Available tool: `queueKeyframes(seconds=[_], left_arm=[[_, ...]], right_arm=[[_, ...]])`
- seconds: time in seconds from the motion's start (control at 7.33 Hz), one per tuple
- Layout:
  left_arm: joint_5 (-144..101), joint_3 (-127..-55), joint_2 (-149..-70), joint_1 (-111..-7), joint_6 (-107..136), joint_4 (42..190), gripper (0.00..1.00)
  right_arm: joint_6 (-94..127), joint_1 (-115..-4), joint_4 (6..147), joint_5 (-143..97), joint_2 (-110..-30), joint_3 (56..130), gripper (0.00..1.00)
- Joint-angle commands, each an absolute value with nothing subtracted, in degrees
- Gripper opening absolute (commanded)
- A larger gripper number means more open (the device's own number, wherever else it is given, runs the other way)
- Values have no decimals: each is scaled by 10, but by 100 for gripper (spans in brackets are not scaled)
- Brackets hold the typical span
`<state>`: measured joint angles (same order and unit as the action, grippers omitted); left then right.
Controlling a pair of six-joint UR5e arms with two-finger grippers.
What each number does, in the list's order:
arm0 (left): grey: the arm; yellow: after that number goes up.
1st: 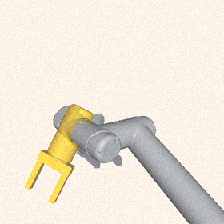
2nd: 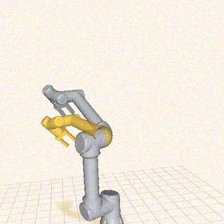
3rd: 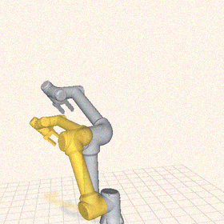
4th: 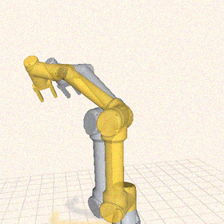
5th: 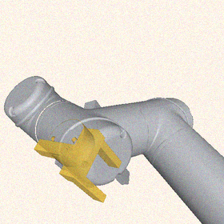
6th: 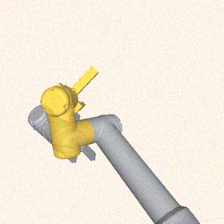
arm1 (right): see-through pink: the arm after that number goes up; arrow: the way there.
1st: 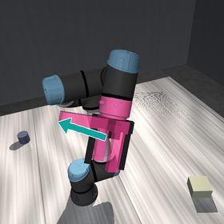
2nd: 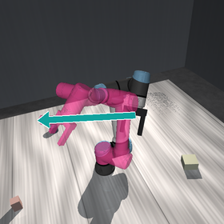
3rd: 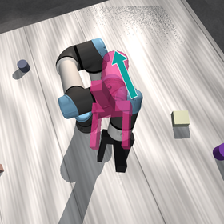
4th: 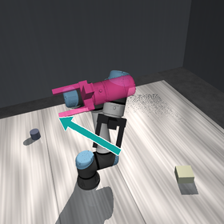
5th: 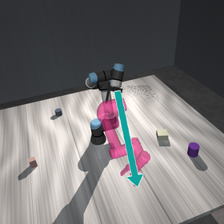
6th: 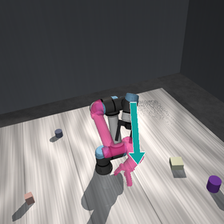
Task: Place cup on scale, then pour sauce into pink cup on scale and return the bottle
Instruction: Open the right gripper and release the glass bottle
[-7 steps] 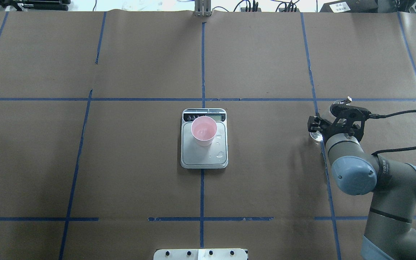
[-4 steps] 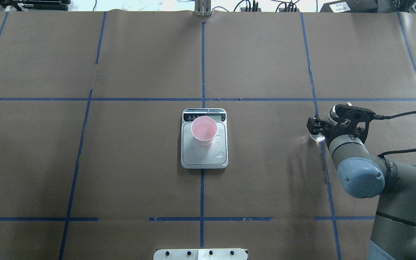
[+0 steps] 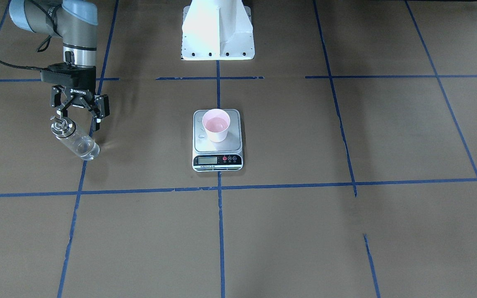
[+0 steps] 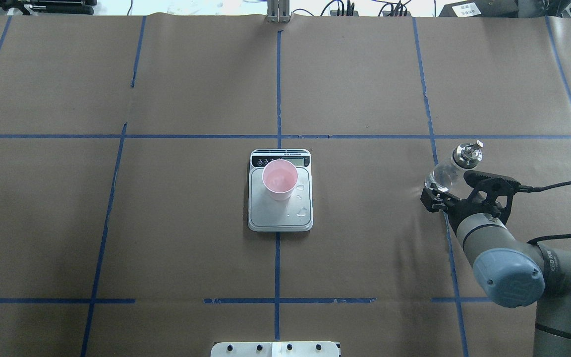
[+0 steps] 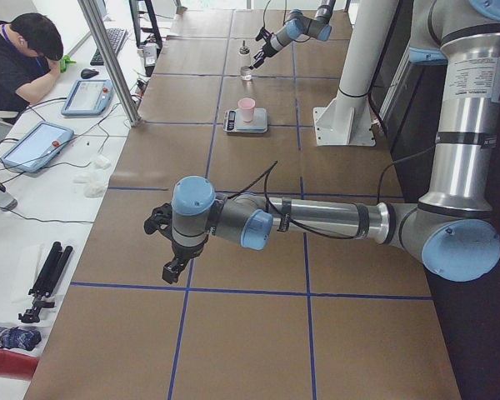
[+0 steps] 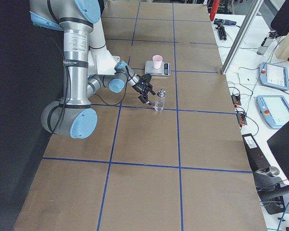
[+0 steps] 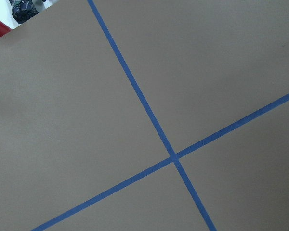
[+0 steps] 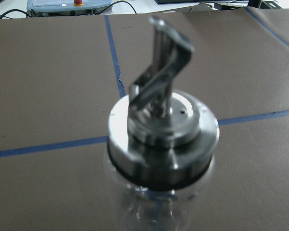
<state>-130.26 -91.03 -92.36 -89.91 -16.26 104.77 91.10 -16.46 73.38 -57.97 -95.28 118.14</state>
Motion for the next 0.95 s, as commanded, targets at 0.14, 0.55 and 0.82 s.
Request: queueKeyframes(seconds=[0.14, 0.55, 0.82], left_arm=[[-1303, -911, -922, -899, -163, 1048, 100], [-1303, -911, -921, -899, -163, 1048, 100], [-1303, -911, -919, -899, -163, 1048, 100]], right_arm=[[919, -121, 785, -574, -1046, 1303, 100], [942, -104, 1065, -591, -1003, 1463, 100], [880, -154, 1178, -634, -887, 1465, 100]])
